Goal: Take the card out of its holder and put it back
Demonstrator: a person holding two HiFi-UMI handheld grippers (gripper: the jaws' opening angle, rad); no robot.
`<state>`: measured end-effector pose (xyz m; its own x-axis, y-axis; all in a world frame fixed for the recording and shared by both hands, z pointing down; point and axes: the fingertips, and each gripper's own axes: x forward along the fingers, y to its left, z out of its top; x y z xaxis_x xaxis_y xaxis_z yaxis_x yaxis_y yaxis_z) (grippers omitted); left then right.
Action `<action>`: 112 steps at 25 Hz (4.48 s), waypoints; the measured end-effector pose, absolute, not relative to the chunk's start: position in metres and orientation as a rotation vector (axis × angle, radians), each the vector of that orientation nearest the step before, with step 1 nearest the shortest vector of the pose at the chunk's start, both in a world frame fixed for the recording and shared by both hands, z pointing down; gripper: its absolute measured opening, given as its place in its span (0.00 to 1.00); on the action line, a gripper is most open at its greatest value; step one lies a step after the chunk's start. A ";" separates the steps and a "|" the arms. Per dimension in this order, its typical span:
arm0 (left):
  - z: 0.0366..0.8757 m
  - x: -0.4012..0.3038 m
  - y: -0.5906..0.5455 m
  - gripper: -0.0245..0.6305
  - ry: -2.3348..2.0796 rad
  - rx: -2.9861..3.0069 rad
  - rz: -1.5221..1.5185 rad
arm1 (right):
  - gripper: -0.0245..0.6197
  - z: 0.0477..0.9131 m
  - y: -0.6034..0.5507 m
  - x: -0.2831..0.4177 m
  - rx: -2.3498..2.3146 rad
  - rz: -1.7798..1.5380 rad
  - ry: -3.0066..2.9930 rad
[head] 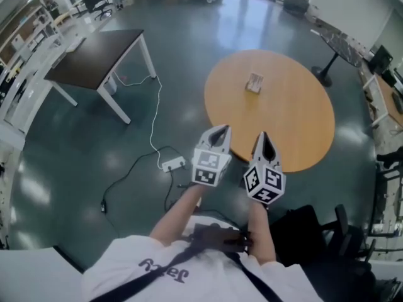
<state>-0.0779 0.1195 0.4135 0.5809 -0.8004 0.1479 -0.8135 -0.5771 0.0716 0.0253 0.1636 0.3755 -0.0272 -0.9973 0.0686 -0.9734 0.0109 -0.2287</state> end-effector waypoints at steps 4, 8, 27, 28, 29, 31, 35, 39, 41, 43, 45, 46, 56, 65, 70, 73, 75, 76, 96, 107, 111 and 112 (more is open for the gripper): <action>0.384 -0.091 0.077 0.05 -1.302 2.751 0.013 | 0.05 0.371 0.122 -0.003 -2.116 -0.274 2.183; 0.393 -0.091 0.046 0.05 -1.181 2.764 0.007 | 0.05 0.376 0.094 -0.013 -2.202 -0.233 2.190; 0.397 -0.002 -0.108 0.05 -1.248 2.771 0.071 | 0.04 0.369 -0.079 0.076 -2.189 -0.151 2.247; 0.401 0.003 -0.110 0.05 -1.249 2.775 0.088 | 0.05 0.373 -0.083 0.079 -2.178 -0.165 2.251; 0.407 0.007 -0.112 0.05 -1.247 2.778 0.111 | 0.05 0.378 -0.086 0.082 -2.174 -0.185 2.250; 0.419 0.017 -0.116 0.05 -1.239 2.770 0.156 | 0.05 0.386 -0.092 0.089 -2.177 -0.218 2.257; 0.429 0.031 -0.126 0.05 -1.219 2.752 0.186 | 0.06 0.392 -0.105 0.091 -2.123 -0.184 2.358; 0.440 0.038 -0.137 0.05 -1.182 2.767 0.213 | 0.06 0.418 -0.116 0.098 -2.124 -0.242 2.390; 0.449 0.041 -0.144 0.05 -1.119 2.777 0.218 | 0.06 0.427 -0.122 0.101 -2.124 -0.270 2.391; 0.456 0.048 -0.145 0.05 -1.022 2.796 0.227 | 0.06 0.433 -0.126 0.106 -2.131 -0.302 2.387; 0.465 0.052 -0.147 0.05 -0.972 2.802 0.261 | 0.06 0.440 -0.127 0.110 -2.141 -0.325 2.391; 0.471 0.052 -0.150 0.05 -0.964 2.799 0.278 | 0.06 0.445 -0.129 0.112 -2.145 -0.337 2.393; 0.516 0.031 -0.188 0.05 -0.925 2.774 0.425 | 0.06 0.476 -0.151 0.117 -2.162 -0.440 2.382; 0.547 0.001 -0.218 0.05 -1.006 2.711 0.482 | 0.06 0.499 -0.147 0.127 -2.204 -0.522 2.369; 0.563 -0.010 -0.234 0.05 -1.039 2.676 0.504 | 0.07 0.510 -0.148 0.132 -2.223 -0.569 2.370; 0.566 -0.012 -0.247 0.05 -1.036 2.701 0.526 | 0.07 0.512 -0.148 0.137 -2.226 -0.576 2.372; 0.567 -0.011 -0.256 0.05 -1.006 2.735 0.538 | 0.07 0.514 -0.146 0.141 -2.244 -0.578 2.368; 0.567 -0.011 -0.260 0.05 -0.985 2.751 0.544 | 0.07 0.516 -0.146 0.144 -2.254 -0.583 2.363; 0.597 0.044 -0.313 0.30 -0.295 2.929 0.640 | 0.07 0.557 -0.165 0.157 -2.315 -0.750 2.338; 0.637 0.116 -0.292 0.43 0.123 2.919 0.638 | 0.07 0.581 -0.163 0.178 -2.400 -0.843 2.283; 0.645 0.136 -0.286 0.43 0.255 2.893 0.603 | 0.07 0.590 -0.161 0.181 -2.419 -0.879 2.275; 0.647 0.141 -0.285 0.43 0.278 2.885 0.593 | 0.07 0.592 -0.161 0.181 -2.421 -0.888 2.271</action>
<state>0.1412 -0.2851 0.6467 0.9029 0.2184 0.3702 0.1456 -0.9657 0.2148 0.1809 -0.1606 0.5917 0.0148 -0.8360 0.5485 -0.9863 -0.1024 -0.1295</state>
